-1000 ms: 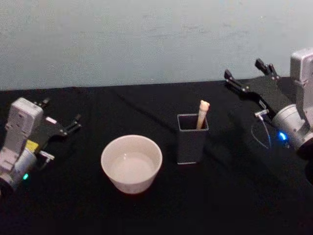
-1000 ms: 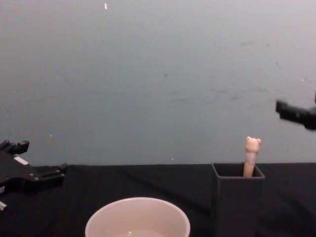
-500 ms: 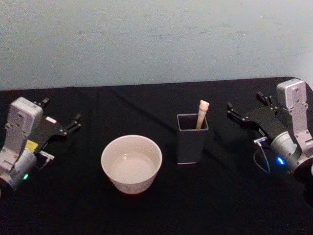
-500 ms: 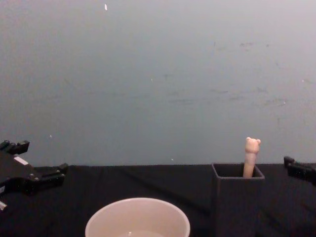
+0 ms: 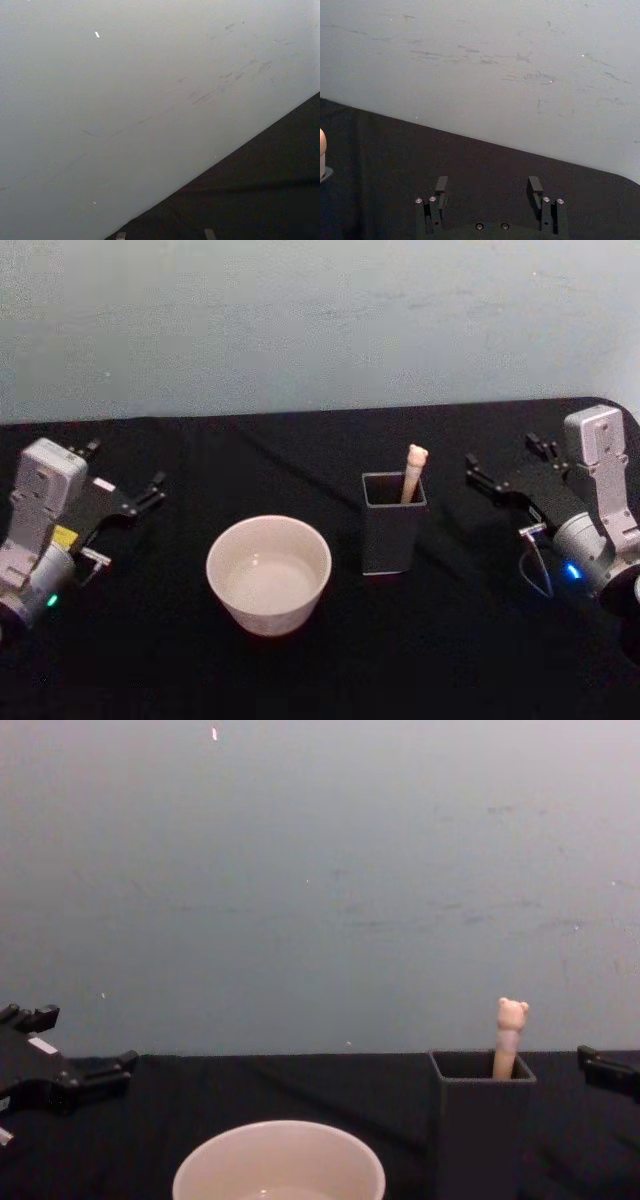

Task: Pick up the stirring spoon with one hand, stir inside the cup, then place it back in its original position.

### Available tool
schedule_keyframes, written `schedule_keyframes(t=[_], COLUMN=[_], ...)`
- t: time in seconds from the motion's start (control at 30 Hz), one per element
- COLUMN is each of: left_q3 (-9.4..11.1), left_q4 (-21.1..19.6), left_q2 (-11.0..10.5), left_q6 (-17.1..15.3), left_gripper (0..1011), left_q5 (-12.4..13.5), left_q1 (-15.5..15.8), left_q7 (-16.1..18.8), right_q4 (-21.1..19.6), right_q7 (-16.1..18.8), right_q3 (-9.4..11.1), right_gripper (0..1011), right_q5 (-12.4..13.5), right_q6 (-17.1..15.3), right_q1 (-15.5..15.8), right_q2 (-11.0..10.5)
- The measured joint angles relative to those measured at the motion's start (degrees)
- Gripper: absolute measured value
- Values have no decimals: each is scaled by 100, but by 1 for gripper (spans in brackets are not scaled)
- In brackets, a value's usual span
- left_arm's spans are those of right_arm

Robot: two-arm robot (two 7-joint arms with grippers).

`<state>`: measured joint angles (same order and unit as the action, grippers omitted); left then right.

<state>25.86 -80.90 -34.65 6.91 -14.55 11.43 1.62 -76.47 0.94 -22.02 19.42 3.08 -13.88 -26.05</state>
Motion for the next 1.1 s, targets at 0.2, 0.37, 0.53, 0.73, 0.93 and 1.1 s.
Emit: schedule_keyframes(t=[0.2, 0.37, 0.53, 0.73, 0.93, 1.1], left_q3=[0, 0, 0, 0, 0, 0], left_q4=[0, 0, 0, 0, 0, 0], left_q2=[0, 0, 0, 0, 0, 0], left_q6=[0, 0, 0, 0, 0, 0], left_gripper=[1001, 1001, 1002, 1001, 1001, 1001], left_q5=[0, 0, 0, 0, 0, 0], left_q1=[0, 0, 0, 0, 0, 0], left_q7=[0, 0, 0, 0, 0, 0], right_q4=[-3, -7, -9, -10, -10, -10], right_q7=[1, 3, 4, 3, 4, 4], right_q3=[-3, -6, -9, -10, -10, -10], right_gripper=[1002, 1000, 1002, 1002, 1002, 1002], right_q5=[1, 2, 3, 4, 7, 9], right_q6=[2, 3, 5, 7, 9, 10], right_q1=[-1, -1, -1, -1, -1, -1], right_q2=[-4, -7, -9, -12, -12, -12])
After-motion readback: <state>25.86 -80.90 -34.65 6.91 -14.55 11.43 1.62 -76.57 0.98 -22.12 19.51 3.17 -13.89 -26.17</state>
